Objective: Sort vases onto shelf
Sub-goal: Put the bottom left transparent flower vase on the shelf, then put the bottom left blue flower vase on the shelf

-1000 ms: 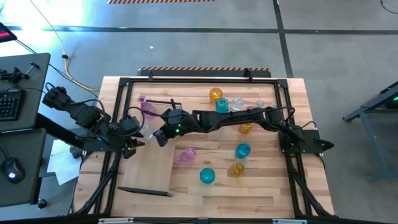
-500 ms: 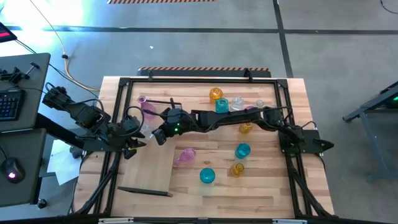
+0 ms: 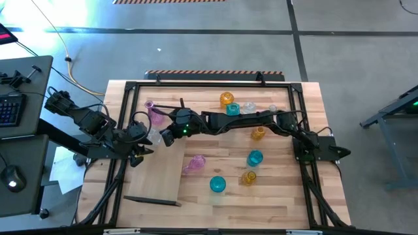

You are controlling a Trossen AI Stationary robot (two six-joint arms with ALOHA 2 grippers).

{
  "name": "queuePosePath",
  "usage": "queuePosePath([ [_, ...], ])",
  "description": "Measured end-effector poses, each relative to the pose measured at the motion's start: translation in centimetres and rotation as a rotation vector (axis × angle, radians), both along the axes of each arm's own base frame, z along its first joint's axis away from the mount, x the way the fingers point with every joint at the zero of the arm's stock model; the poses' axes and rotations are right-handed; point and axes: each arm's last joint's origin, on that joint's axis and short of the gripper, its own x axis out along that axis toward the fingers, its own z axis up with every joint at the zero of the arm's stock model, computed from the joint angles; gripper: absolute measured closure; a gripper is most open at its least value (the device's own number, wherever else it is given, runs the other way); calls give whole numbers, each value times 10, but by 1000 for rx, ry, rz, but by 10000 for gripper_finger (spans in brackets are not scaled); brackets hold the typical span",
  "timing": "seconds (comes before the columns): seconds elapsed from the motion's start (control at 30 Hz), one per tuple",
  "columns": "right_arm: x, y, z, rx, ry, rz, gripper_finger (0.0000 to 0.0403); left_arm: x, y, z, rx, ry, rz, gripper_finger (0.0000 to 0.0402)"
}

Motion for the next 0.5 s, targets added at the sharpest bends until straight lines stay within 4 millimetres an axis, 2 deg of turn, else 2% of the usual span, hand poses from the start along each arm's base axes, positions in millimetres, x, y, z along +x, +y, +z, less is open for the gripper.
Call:
queuePosePath([
  [0.2,0,0,0,-3,1,-7,403,0,0,0,2,-1,1,232],
  [0.5,4,0,-11,14,9,-15,403,0,0,0,11,-9,10,232],
])
